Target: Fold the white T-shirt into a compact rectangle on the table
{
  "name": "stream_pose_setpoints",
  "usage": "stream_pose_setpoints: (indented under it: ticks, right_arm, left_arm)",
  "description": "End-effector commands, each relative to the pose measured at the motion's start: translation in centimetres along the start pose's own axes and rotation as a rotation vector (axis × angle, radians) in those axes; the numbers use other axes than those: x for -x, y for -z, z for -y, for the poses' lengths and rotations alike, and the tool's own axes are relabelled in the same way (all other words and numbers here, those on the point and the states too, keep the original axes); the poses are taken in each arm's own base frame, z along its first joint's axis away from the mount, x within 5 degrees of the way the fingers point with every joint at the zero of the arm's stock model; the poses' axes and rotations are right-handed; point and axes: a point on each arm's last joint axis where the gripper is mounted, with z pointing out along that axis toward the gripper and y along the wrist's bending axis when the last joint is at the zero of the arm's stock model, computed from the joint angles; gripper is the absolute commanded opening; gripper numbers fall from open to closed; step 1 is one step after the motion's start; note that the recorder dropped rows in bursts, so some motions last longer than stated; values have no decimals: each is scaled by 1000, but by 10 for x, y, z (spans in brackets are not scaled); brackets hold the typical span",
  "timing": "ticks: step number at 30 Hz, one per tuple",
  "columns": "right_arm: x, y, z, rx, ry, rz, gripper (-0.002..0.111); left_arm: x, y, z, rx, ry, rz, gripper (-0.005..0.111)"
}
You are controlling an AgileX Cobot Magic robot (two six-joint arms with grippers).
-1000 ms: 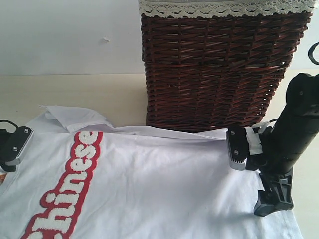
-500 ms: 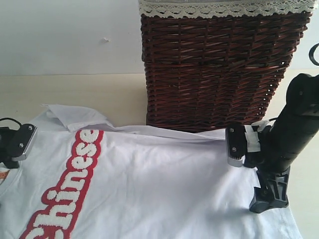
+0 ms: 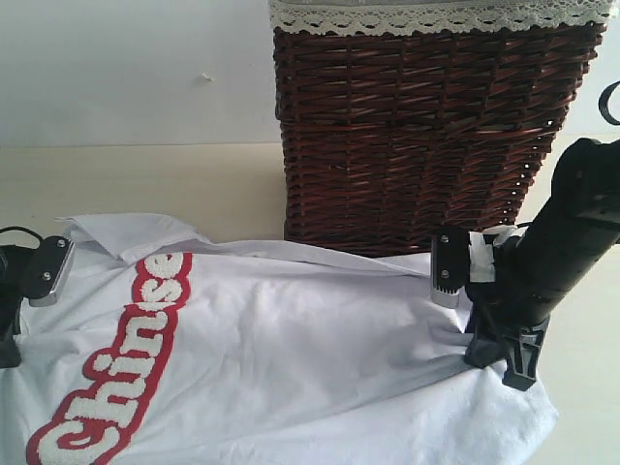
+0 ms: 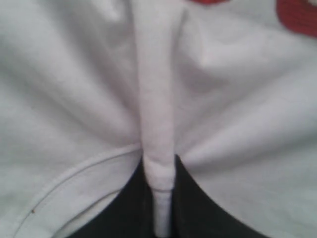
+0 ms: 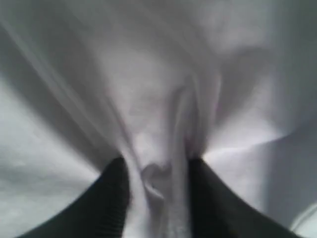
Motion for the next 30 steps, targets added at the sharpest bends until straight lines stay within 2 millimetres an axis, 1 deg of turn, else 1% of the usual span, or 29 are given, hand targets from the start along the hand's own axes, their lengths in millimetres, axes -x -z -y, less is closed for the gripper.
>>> stream_pose_setpoints:
  ticks: [1, 4, 6, 9, 12, 13, 16, 18, 20, 23, 25, 30]
  right_arm:
    - [-17, -35, -13, 124, 2, -97, 0]
    - [-16, -28, -15, 130, -2, -94, 0]
    - [-14, -16, -15, 108, 9, -82, 0]
    - [-7, 13, -15, 27, 27, -40, 0]
    - [-1, 49, -19, -82, 57, 9, 0]
    - [0, 58, -20, -111, 64, 20, 0]
    - [0, 89, -30, -192, 101, 41, 0]
    - [1, 108, -35, -249, 104, 67, 0]
    - [-1, 122, -40, -305, 102, 71, 0]
    - [-6, 141, -47, -383, 116, 46, 0]
    - [-11, 154, -51, -452, 94, 16, 0]
    - [-26, 184, -60, -598, 53, -87, 0]
  left_arm:
    - [-1, -27, 6, -65, 29, 6, 0]
    - [0, -22, 7, -62, 34, 12, 0]
    - [1, -13, 6, -33, 41, 22, 0]
    - [2, 10, 7, 41, 43, 35, 0]
    - [3, 36, 10, 109, 38, 44, 0]
    - [3, 43, 12, 123, 38, 48, 0]
    - [5, 70, 18, 173, 65, 71, 0]
    - [6, 92, 25, 209, 79, 91, 0]
    - [7, 111, 33, 239, 80, 105, 0]
    - [8, 139, 45, 329, 90, 137, 0]
    - [13, 156, 52, 401, 122, 215, 0]
    - [20, 182, 66, 504, 129, 324, 0]
